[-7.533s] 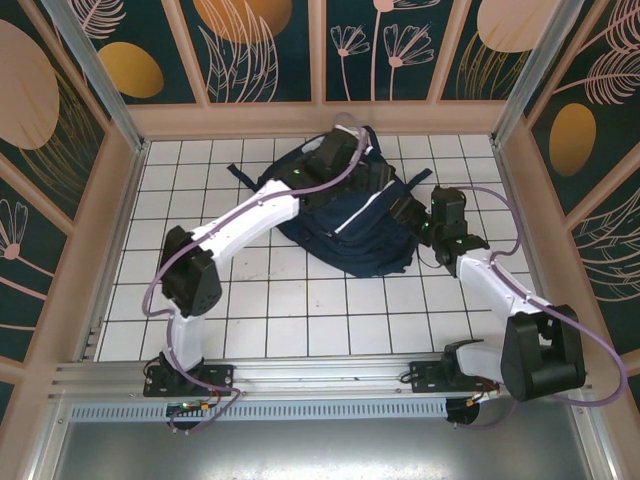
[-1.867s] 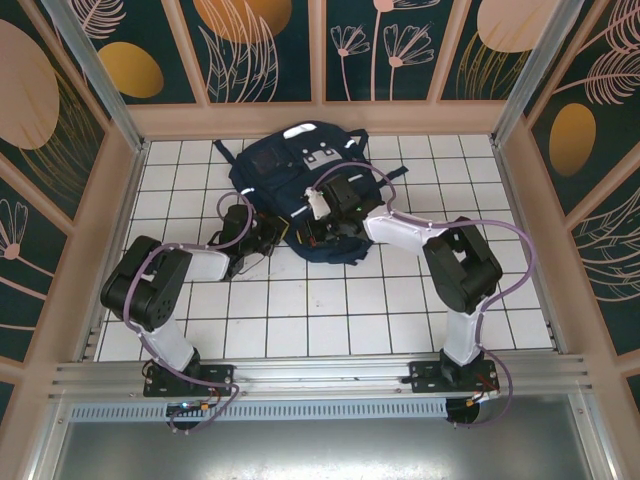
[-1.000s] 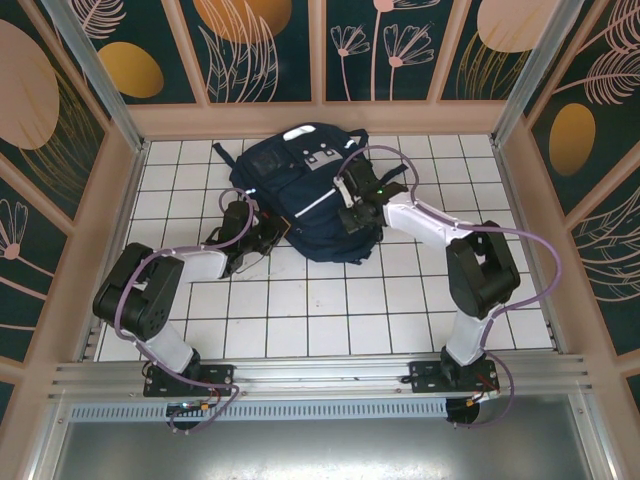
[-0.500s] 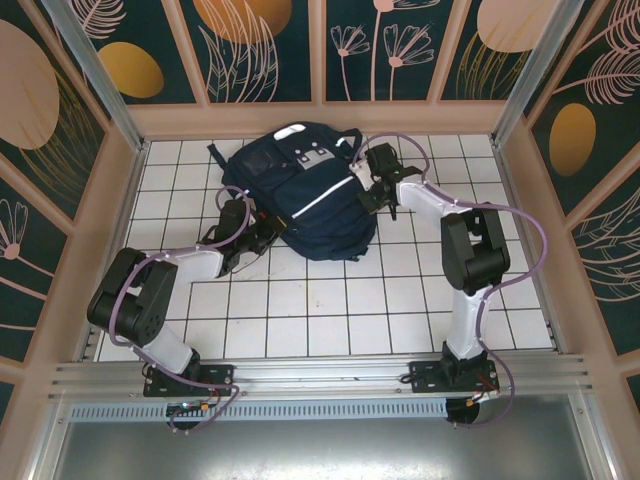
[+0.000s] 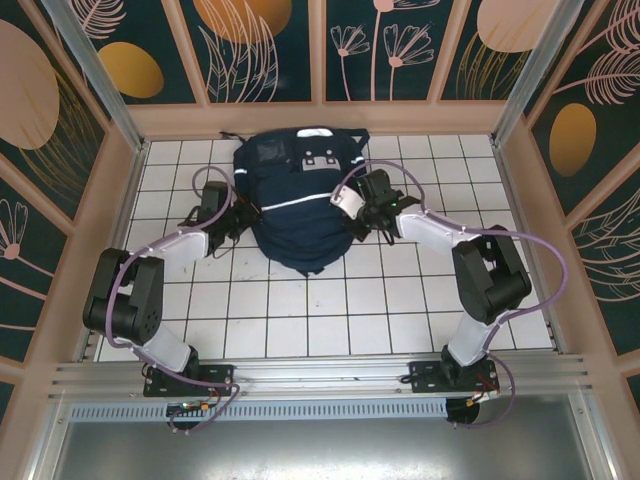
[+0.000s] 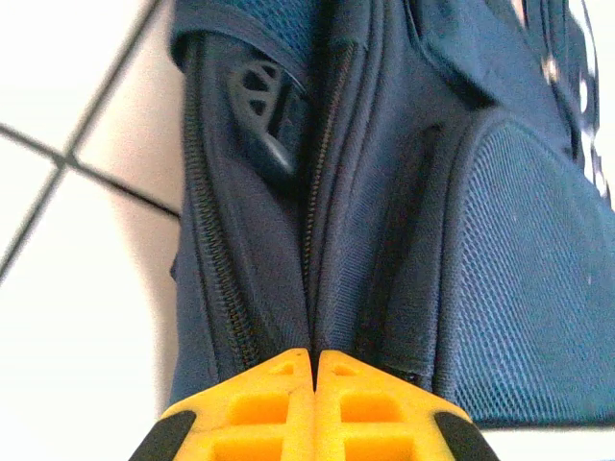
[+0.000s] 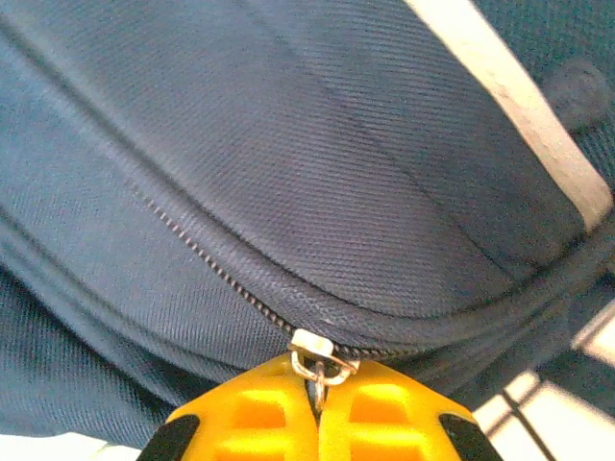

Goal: Pack books, pencil case, and school supplies into a backpack

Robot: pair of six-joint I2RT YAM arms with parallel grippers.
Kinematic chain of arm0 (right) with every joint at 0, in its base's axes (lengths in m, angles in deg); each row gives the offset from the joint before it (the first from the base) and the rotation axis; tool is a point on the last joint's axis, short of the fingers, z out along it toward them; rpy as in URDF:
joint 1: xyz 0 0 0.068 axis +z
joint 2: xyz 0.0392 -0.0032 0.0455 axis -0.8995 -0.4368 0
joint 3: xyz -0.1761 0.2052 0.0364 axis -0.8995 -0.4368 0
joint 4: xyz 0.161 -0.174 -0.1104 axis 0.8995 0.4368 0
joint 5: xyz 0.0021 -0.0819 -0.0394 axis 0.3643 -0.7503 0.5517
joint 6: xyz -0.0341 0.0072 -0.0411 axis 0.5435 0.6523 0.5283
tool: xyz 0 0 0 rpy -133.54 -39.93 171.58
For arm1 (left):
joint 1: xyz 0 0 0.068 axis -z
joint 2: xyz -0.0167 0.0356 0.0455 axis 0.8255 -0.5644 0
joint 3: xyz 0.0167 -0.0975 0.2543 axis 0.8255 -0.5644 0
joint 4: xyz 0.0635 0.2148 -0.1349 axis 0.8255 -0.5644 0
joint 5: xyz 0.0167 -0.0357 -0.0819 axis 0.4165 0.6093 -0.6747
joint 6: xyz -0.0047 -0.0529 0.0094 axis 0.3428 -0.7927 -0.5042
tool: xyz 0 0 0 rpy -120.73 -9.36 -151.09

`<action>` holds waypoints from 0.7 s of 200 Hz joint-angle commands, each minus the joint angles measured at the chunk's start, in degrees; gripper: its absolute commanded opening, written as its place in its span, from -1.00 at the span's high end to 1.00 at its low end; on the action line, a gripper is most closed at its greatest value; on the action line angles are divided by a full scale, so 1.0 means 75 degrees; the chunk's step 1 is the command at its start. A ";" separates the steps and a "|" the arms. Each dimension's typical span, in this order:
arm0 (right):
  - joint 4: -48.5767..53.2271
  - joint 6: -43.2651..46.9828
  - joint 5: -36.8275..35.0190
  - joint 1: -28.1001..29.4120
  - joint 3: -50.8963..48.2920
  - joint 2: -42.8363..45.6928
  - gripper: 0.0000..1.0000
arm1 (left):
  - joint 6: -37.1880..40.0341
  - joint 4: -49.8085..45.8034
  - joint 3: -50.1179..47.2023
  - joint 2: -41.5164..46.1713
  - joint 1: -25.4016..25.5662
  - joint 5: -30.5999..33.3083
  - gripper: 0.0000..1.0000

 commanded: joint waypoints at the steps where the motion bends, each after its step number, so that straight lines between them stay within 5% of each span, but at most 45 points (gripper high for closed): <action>1: -0.0477 -0.0302 0.0616 0.0509 -0.0125 0.0276 1.00 | 0.0520 -0.0175 0.0644 -0.0158 -0.0258 0.0657 0.84; 14: -0.0598 -0.0516 0.0836 0.0806 -0.0048 0.0182 1.00 | 0.0508 -0.0232 0.0725 -0.0229 -0.0301 0.0610 0.52; 29: -0.0801 -0.0713 0.1094 0.1111 0.0020 0.0112 1.00 | 0.0473 -0.0477 0.1115 -0.0226 -0.0315 0.0662 -0.19; 45: -0.1184 -0.0935 0.1323 0.1400 0.0079 0.0063 1.00 | 0.0460 -0.0806 0.1252 -0.0154 -0.0316 0.0639 -0.43; 71: -0.1893 -0.1446 0.1681 0.1741 0.0196 -0.0002 1.00 | -0.0054 -0.1077 0.0877 0.0331 -0.0300 0.0335 -0.58; 140: -0.2499 -0.2211 0.1835 0.2245 0.0891 -0.0562 1.00 | -0.3419 0.0973 -0.2051 0.2028 0.0048 -0.0666 -0.68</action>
